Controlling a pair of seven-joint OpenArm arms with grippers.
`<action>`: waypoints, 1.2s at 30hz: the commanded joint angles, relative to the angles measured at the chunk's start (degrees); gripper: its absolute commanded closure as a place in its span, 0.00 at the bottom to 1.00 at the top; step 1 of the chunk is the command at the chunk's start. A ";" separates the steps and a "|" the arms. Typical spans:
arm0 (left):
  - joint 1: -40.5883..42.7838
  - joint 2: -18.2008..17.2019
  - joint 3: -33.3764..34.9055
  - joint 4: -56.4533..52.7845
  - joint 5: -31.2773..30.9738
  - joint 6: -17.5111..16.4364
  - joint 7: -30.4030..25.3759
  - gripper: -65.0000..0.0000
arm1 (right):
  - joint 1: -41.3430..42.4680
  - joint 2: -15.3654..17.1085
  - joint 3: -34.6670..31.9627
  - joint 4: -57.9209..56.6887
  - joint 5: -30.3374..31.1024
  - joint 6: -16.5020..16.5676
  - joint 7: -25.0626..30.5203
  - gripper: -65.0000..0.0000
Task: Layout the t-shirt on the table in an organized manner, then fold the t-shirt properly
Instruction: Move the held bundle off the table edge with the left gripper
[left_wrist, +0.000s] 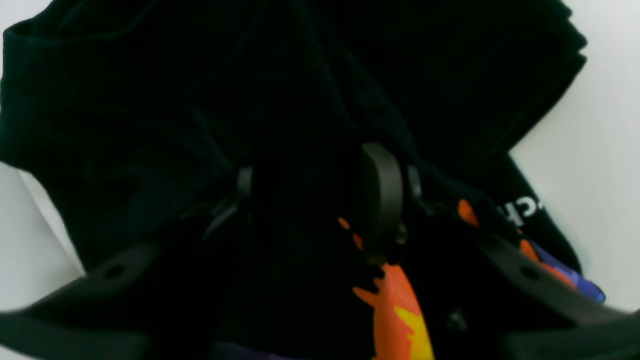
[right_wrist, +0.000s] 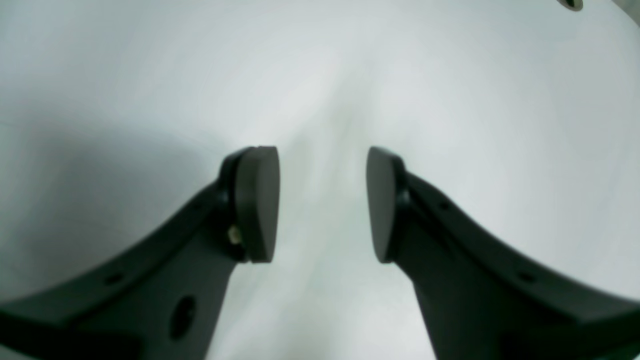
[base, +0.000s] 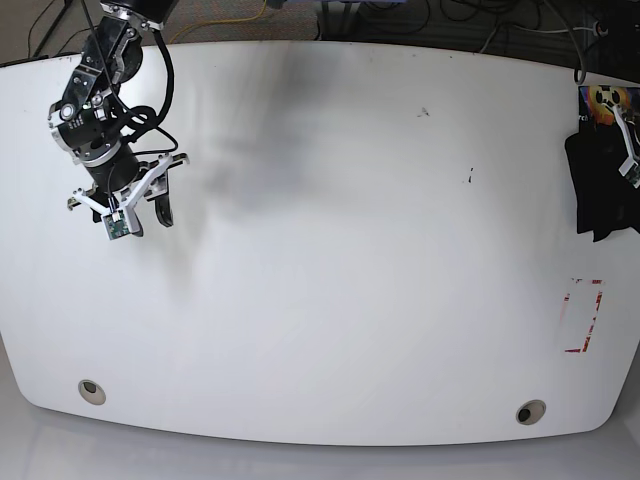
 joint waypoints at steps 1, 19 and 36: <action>-0.54 -1.87 -0.19 -0.09 1.63 0.62 1.94 0.61 | 0.60 0.56 0.17 1.19 0.86 -0.10 1.41 0.59; -4.32 -2.83 -0.19 9.58 1.71 0.62 2.64 0.61 | 0.60 0.56 -0.18 1.19 0.59 -0.10 1.41 0.59; -3.00 0.95 -8.37 26.37 1.45 0.62 10.99 0.61 | 0.60 0.56 -0.18 1.10 0.24 -0.10 1.59 0.59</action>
